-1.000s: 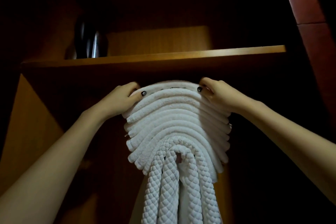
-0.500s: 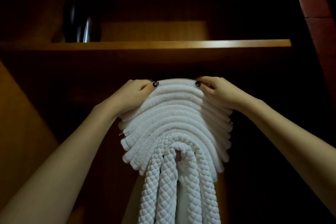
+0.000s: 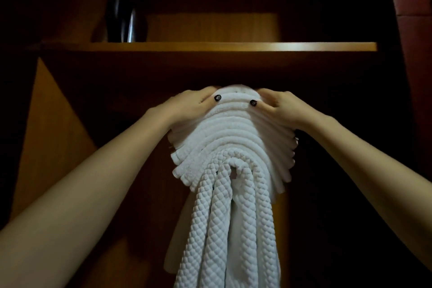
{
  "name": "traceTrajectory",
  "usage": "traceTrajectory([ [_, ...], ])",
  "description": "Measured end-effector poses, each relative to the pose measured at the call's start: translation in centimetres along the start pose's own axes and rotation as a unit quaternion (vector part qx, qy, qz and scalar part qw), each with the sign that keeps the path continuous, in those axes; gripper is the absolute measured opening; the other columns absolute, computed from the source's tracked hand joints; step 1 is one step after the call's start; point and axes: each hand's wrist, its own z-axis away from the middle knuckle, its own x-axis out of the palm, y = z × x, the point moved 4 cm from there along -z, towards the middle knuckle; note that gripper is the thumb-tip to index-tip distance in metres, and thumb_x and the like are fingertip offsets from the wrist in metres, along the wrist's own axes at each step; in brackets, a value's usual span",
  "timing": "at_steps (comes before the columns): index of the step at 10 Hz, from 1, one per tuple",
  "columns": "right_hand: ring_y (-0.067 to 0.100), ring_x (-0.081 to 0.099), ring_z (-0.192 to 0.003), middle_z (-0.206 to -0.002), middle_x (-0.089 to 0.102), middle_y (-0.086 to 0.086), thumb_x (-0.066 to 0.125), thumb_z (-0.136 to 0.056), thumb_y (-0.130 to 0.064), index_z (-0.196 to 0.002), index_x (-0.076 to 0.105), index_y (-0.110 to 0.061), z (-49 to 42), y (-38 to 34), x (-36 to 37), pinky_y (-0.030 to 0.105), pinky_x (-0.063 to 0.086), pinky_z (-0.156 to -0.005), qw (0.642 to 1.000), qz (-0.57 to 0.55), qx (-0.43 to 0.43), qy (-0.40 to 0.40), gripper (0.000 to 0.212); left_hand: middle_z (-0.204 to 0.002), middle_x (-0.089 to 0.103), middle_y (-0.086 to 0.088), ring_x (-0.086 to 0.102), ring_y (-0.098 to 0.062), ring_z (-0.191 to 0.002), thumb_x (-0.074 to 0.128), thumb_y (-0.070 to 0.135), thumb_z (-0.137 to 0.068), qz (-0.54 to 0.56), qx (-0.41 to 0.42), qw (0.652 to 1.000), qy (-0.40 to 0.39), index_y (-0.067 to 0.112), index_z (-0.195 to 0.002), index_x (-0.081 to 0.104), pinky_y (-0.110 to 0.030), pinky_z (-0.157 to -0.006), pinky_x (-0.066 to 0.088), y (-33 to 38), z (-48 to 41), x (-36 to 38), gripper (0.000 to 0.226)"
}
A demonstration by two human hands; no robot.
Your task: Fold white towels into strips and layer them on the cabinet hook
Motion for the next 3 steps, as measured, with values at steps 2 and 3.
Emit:
traceTrajectory([
  [2,0.027,0.048,-0.129,-0.146,0.046,0.009,0.048,-0.099,-0.045,-0.15,0.035,-0.03,2.8,-3.3,-3.1,0.037,0.042,-0.101,0.996,0.084,0.004,-0.029,0.054,-0.158,0.029,-0.003,0.025,-0.022,-0.145,0.031,0.047,-0.103,-0.035,0.037,0.995,0.081,0.021,-0.154,0.023,-0.042,-0.116,0.025,3.8,2.9,-2.5,0.057],
  [3,0.027,0.04,-0.137,-0.151,0.041,0.007,0.05,-0.099,-0.041,-0.151,0.033,-0.026,5.5,-6.1,-4.3,0.046,0.039,-0.107,0.994,0.101,-0.016,-0.039,0.056,-0.157,0.03,-0.004,0.022,-0.023,-0.146,0.033,0.042,-0.103,-0.031,0.041,0.994,0.098,0.018,-0.153,0.026,-0.043,-0.119,0.021,5.5,5.5,-2.6,0.055],
])
